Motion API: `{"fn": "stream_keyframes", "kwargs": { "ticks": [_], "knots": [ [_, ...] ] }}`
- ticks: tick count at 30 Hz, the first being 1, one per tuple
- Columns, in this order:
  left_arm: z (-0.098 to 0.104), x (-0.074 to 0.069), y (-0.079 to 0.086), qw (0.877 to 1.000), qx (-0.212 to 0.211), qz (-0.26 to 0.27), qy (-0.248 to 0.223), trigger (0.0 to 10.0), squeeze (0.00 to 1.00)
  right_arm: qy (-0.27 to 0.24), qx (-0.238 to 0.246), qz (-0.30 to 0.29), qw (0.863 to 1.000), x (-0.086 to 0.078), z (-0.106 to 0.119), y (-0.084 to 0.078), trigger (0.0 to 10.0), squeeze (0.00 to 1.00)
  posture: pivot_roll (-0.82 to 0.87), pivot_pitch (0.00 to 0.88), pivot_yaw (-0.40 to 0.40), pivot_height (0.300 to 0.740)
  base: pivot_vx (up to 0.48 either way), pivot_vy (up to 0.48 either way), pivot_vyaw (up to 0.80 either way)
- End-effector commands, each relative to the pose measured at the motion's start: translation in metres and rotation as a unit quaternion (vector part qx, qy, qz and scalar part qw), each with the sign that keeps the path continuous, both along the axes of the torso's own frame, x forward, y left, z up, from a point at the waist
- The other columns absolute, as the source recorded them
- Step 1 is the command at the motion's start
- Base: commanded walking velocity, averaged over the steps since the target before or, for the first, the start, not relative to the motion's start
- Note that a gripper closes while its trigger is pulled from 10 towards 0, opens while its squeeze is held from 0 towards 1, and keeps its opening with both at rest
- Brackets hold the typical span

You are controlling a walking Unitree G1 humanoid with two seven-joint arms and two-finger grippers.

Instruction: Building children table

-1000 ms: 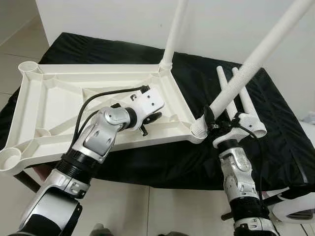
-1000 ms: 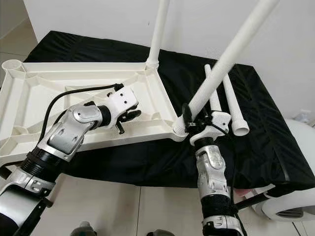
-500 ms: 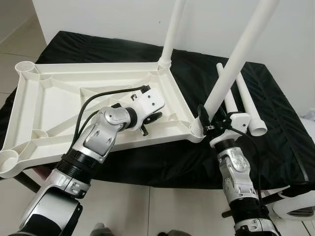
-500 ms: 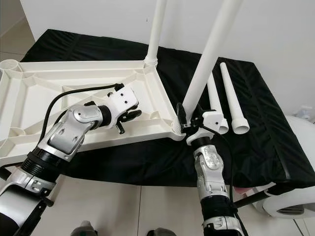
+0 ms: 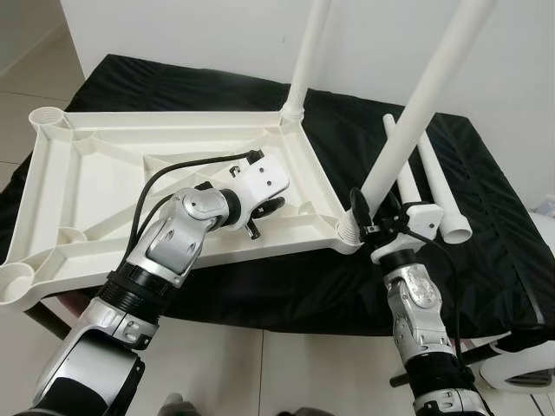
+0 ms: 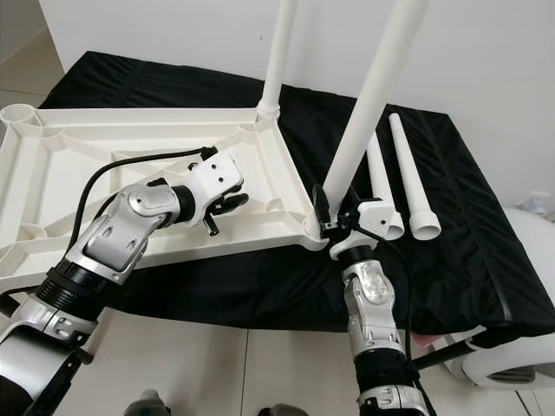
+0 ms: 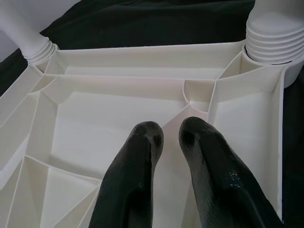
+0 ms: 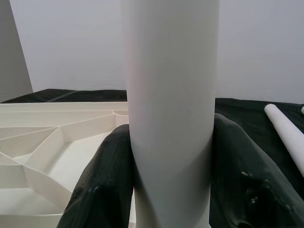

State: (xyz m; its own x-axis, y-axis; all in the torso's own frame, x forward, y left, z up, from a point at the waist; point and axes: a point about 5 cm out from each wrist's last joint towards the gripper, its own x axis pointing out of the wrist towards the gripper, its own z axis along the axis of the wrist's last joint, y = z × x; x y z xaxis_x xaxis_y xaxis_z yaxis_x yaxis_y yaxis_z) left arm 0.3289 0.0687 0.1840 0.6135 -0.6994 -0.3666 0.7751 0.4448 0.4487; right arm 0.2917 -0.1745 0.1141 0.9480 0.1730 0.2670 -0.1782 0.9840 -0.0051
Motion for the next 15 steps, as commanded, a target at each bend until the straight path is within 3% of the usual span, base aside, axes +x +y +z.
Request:
{"fn": "stream_keyframes", "kwargs": {
  "ticks": [1,15],
  "knots": [
    [0.0052,-0.0012,-0.0032,1.000,-0.004,-0.011,-0.011,10.0,0.00,0.176,-0.020,-0.038,0.983,-0.0310,-0.0733,-0.0201,10.0,0.00,0.06,0.056,-0.086,0.740,0.000,0.000,0.00],
    [0.0056,-0.0017,-0.0048,1.000,-0.003,-0.016,-0.014,10.0,0.00,0.184,-0.019,-0.040,0.982,-0.0349,-0.0791,-0.0198,10.0,0.00,0.06,0.045,-0.083,0.740,0.000,0.000,0.00]
  ]
}}
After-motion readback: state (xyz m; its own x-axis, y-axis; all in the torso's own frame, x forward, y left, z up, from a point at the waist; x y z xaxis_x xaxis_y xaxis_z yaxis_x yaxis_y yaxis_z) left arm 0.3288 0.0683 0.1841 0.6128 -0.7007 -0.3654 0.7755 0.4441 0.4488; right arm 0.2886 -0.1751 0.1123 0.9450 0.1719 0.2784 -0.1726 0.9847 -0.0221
